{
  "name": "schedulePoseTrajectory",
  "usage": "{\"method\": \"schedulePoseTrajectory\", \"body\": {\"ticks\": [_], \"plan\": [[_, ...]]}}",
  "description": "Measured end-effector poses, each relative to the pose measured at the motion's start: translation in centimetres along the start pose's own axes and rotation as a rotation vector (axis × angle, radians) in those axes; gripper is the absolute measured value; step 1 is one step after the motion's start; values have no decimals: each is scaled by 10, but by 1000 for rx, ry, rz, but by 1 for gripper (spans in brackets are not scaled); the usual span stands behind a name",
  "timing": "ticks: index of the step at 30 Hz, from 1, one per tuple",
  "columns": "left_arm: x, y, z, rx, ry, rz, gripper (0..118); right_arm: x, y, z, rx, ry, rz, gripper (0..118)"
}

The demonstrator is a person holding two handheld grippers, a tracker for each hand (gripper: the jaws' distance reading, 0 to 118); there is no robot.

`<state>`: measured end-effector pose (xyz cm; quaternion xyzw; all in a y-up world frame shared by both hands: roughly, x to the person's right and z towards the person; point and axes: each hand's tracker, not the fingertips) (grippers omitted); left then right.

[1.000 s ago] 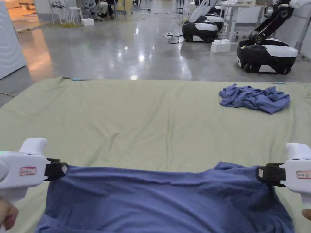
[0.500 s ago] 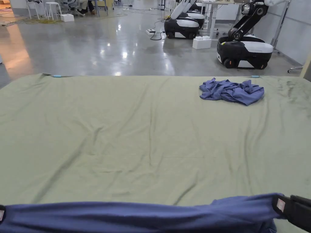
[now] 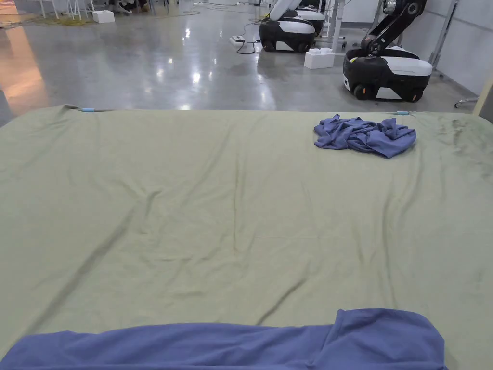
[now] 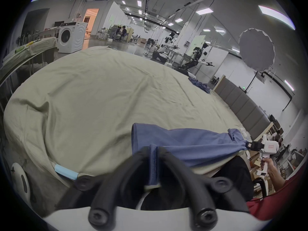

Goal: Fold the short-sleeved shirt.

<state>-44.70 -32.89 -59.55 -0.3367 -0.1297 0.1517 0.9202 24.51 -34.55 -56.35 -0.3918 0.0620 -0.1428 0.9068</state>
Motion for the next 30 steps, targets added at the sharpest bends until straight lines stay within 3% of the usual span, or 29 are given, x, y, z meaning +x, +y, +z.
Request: {"method": "schedulePoseTrajectory", "body": {"ticks": [1, 2, 3, 5, 8, 12, 13, 14, 15, 16, 17, 18, 19, 20, 21, 22, 25, 28, 29, 30], "plan": [[0, 2, -6, -25, 16, -2, 48, -2, -1, -3, 3, -46, 38, 3], [-2, 3, -11, -71, 28, -6, 86, -4, 0, -6, -17, -71, 76, 4], [0, 4, -15, -91, 48, -18, 89, -6, 2, -11, -56, -64, 126, 11], [8, 11, -11, -57, 49, -37, 89, -14, 9, -5, -47, -200, 158, 44], [29, 30, 13, 96, 34, -51, 89, -31, 29, 30, 147, -228, 193, 69], [85, 56, 59, 324, 4, -163, 88, -68, 45, 83, 468, -44, 143, 72], [101, 58, 71, 393, -1, -199, 85, -77, 44, 90, 514, 13, 163, 71], [111, 57, 79, 462, -25, -225, 55, -85, 41, 93, 551, 34, 179, 34], [121, 56, 87, 524, -37, -229, 0, -93, 35, 96, 585, 60, 210, 1], [130, 54, 94, 584, -34, -237, 0, -102, 31, 98, 651, 45, 229, 1], [139, 52, 101, 584, 67, -265, 0, -112, 23, 93, 682, -61, 212, 1], [141, 43, 96, 663, 92, -256, 0, -110, 23, 92, 674, -6, 206, 1], [138, 47, 92, 600, -1, -232, 0, -111, 28, 90, 588, 66, 211, 1], [137, 47, 88, 578, -31, -205, 0, -115, 23, 86, 627, -17, 186, 1], [138, 43, 86, 599, 2, -207, 0, -114, 21, 82, 643, -20, 175, 1], [136, 44, 89, 593, 8, -219, 0, -112, 25, 77, 591, 38, 186, 1], [128, 44, 83, 518, 43, -240, 0, -112, 28, 78, 585, 27, 209, 1], [103, 50, 79, 414, -70, -135, 0, -118, 27, 78, 547, 76, 205, 1], [88, 56, 72, 370, -101, -62, 9, -118, 27, 75, 534, 74, 213, 1], [65, 64, 58, 285, -162, 17, 41, -119, 26, 72, 523, 75, 215, 1]]}}
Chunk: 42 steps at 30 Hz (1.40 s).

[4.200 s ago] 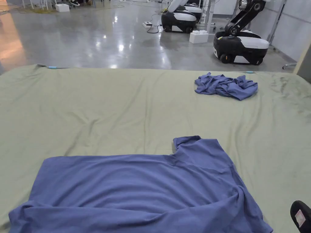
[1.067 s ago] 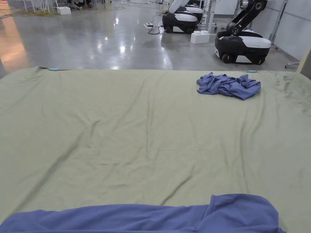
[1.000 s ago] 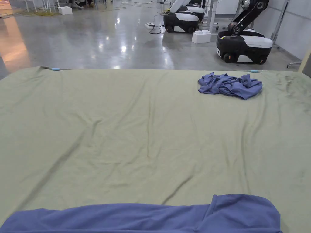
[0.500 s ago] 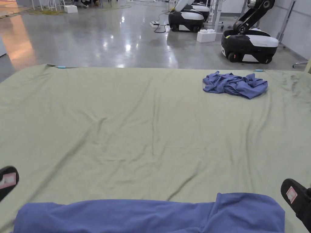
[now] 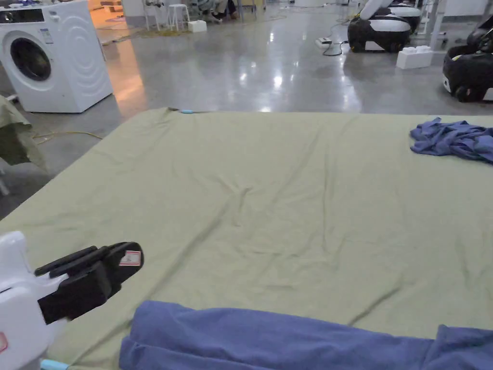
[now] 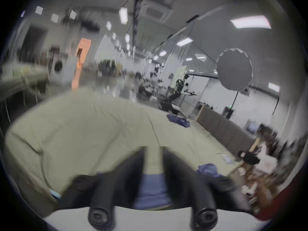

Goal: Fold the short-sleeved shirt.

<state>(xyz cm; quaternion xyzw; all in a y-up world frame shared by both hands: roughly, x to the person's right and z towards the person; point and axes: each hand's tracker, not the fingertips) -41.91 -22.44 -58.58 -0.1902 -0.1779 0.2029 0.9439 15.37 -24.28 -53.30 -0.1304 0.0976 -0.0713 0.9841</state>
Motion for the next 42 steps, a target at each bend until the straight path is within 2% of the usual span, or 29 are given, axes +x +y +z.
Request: {"method": "schedulePoseTrajectory", "body": {"ticks": [1, 2, 4, 6, 8, 9, 10, 12, 13, 15, 16, 19, 20, 21, 22, 24, 29, 32, 34, 37, 38, 42], "plan": [[-28, 2, -12, -53, -34, 67, 84, 3, -1, 2, -14, 21, -19, 1], [-52, 3, -27, -133, -30, 129, 101, 5, -3, 2, -29, 54, -53, 1], [-106, -11, -56, -319, -23, 338, 101, 7, -8, -2, -52, 81, -107, 1], [-151, -36, -74, -458, 31, 461, 101, 6, -8, 1, -64, 94, -102, 1], [-173, -57, -79, -501, 46, 548, 101, 3, -10, 3, -71, 98, -92, 1], [-178, -67, -81, -517, -20, 627, 101, 1, -11, 5, -74, 104, -84, 1], [-178, -74, -84, -521, -55, 637, 101, 0, -11, 6, -81, 110, -80, 1], [-176, -74, -87, -532, -7, 564, 101, -1, -13, 7, -90, 119, -78, 1], [-174, -79, -93, -575, -28, 552, 101, -6, -11, 4, -95, 119, -76, 1], [-164, -92, -103, -585, -107, 588, 101, -9, -10, 1, -107, 122, -77, 1], [-187, -90, -112, -579, -131, 605, 101, -9, -11, 1, -112, 121, -81, 1], [-190, -88, -124, -557, -130, 603, 100, -7, -12, 0, -126, 129, -102, 1], [-188, -90, -127, -557, -142, 620, 90, -7, -12, 0, -127, 128, -100, 1], [-189, -90, -130, -566, -140, 631, 59, -9, -9, -2, -134, 123, -94, 1], [-183, -91, -134, -592, -116, 621, 11, -9, -8, -2, -138, 115, -91, 1], [-171, -91, -133, -650, -60, 520, 11, -7, -7, 2, -138, 116, -94, 1], [-120, -58, -132, -611, -101, 445, 11, -1, -3, 3, -141, 98, -92, 1], [-62, -37, -140, -583, -162, 412, 11, 0, -5, 2, -148, 102, -116, 1], [-22, -31, -156, -636, -142, 370, 11, 1, -8, 0, -156, 103, -120, 1], [38, -40, -187, -706, -197, 266, 11, 7, -16, -1, -162, 112, -139, 1], [53, -46, -198, -736, -236, 271, 11, 11, -19, -1, -163, 112, -143, 1], [89, -80, -247, -830, -216, 204, 11, 21, -24, 0, -173, 107, -169, 1]]}}
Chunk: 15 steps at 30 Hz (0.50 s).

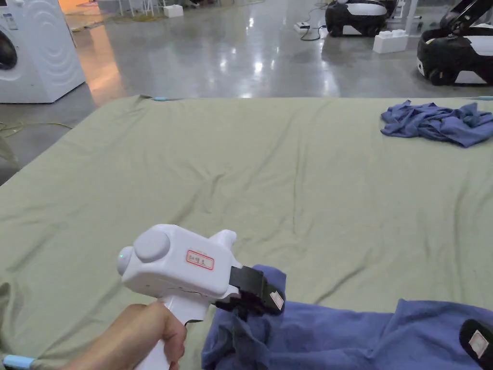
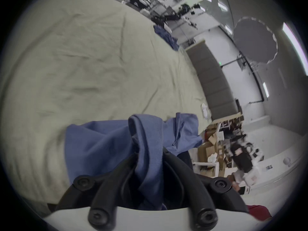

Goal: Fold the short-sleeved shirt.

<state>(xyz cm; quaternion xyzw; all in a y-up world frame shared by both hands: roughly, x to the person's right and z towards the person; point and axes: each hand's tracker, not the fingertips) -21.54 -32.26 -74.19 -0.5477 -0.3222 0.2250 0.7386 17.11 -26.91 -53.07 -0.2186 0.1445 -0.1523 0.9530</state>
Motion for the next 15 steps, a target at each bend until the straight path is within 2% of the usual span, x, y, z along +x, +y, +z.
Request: {"method": "schedulePoseTrajectory", "body": {"ticks": [2, 3, 4, 7, 8, 10, 13, 15], "plan": [[3, 1, -28, -23, 11, -6, 12, 6, 0, 2, -3, 5, -25, 1], [2, 2, -43, -45, 23, -2, 18, 3, 0, 1, -2, 5, -30, 1], [0, 1, -55, -78, 59, 17, 32, 2, 1, 2, -5, 2, -34, 1], [-7, 0, -76, -131, 62, -7, 50, 3, 2, 5, -4, -6, -25, 1], [-7, -1, -73, -110, 23, 23, 63, 2, 2, 6, -4, -8, -20, 1], [-1, -1, -55, -43, 15, 20, 75, 3, 3, 8, -7, -10, -11, 1], [8, -5, -14, 110, 58, -95, 77, 5, 3, 9, -12, -9, -13, 1], [12, -18, 19, 288, 126, -128, 77, 4, 2, 10, -8, -13, -17, 1]]}}
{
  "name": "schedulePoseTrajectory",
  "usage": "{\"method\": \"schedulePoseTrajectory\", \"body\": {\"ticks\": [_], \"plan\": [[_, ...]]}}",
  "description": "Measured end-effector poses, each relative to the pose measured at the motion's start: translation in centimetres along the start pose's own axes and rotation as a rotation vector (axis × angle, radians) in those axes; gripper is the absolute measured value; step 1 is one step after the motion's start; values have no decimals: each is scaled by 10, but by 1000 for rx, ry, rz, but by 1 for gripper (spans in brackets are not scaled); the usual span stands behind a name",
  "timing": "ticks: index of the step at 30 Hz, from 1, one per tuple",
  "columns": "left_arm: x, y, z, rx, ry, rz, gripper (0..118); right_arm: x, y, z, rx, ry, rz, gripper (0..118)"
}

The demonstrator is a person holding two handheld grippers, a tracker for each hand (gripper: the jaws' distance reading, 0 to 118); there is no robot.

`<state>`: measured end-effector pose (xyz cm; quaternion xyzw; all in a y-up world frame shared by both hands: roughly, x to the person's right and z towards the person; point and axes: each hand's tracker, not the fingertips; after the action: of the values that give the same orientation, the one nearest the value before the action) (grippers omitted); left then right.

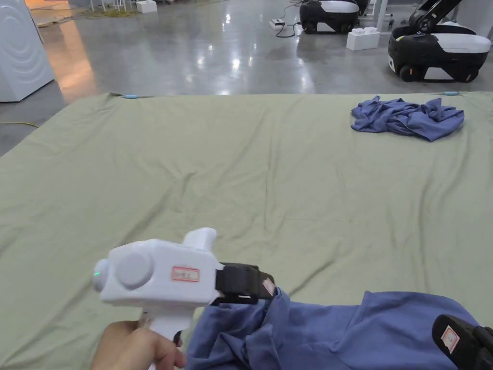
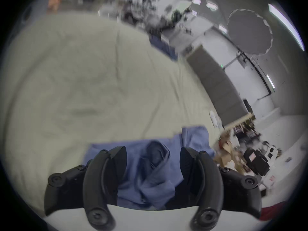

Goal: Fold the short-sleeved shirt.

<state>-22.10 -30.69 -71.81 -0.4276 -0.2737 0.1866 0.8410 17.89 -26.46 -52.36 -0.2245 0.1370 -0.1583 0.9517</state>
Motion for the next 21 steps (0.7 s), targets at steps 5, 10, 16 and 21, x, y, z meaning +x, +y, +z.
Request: {"method": "schedulePoseTrajectory", "body": {"ticks": [5, 10, 16, 21], "plan": [[17, -53, 11, 253, 291, -244, 6, -3, -3, 0, -5, 3, -25, 1], [33, -88, -38, 102, 274, -301, 6, -3, -2, 0, -16, 7, -21, 1], [79, -106, -87, 61, 275, -429, 6, 3, 1, 2, -12, -2, -44, 1], [105, -99, -133, 47, 185, -364, 6, 5, 0, 2, -25, -6, -58, 1]]}}
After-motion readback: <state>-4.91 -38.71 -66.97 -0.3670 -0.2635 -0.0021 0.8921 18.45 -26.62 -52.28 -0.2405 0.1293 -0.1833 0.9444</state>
